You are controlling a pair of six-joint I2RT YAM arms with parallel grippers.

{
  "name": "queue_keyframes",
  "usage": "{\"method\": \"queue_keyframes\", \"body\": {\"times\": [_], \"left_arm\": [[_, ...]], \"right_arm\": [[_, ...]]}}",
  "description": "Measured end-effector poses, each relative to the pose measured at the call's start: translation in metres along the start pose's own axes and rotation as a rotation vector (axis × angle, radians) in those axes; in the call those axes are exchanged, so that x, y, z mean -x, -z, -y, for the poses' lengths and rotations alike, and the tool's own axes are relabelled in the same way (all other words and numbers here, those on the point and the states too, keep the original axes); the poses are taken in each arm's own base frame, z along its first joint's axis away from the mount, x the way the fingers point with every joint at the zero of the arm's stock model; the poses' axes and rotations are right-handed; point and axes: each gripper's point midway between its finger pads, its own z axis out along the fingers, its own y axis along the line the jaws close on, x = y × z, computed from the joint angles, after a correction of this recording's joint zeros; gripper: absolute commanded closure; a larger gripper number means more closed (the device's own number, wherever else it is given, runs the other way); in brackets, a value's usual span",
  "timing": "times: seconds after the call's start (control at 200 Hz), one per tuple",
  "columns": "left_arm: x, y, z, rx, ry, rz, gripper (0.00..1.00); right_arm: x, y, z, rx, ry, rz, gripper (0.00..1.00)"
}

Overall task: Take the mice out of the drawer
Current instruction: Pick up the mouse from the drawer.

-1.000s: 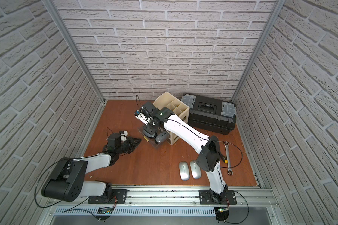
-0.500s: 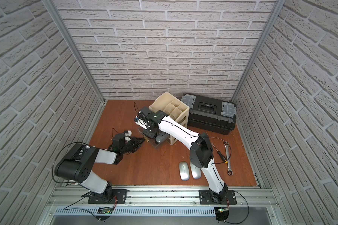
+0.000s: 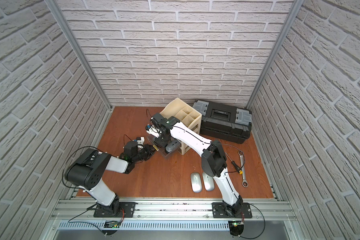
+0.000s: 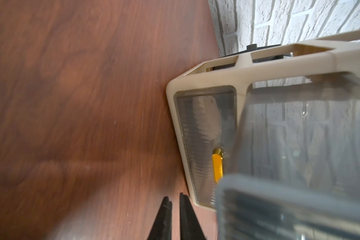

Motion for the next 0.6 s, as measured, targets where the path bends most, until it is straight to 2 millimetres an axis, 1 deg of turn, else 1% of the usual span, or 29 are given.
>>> {"method": "queue_keyframes", "body": {"times": [0.06,0.17,0.415,0.6], "left_arm": [[-0.001,-0.002,-0.002,0.001,0.002,-0.003,0.86],[-0.003,-0.004,-0.002,-0.002,0.005,-0.006,0.86],[-0.004,-0.006,0.002,-0.011,0.001,-0.002,0.87],[-0.004,-0.006,0.003,-0.012,-0.001,0.000,0.87]], "right_arm": [[-0.002,-0.006,0.000,0.016,-0.007,-0.011,0.42],[-0.003,-0.009,-0.001,0.027,-0.010,-0.013,0.41],[0.000,-0.009,0.003,0.008,-0.020,-0.011,0.41],[0.001,-0.009,0.010,-0.052,-0.036,-0.012,0.41]]}}
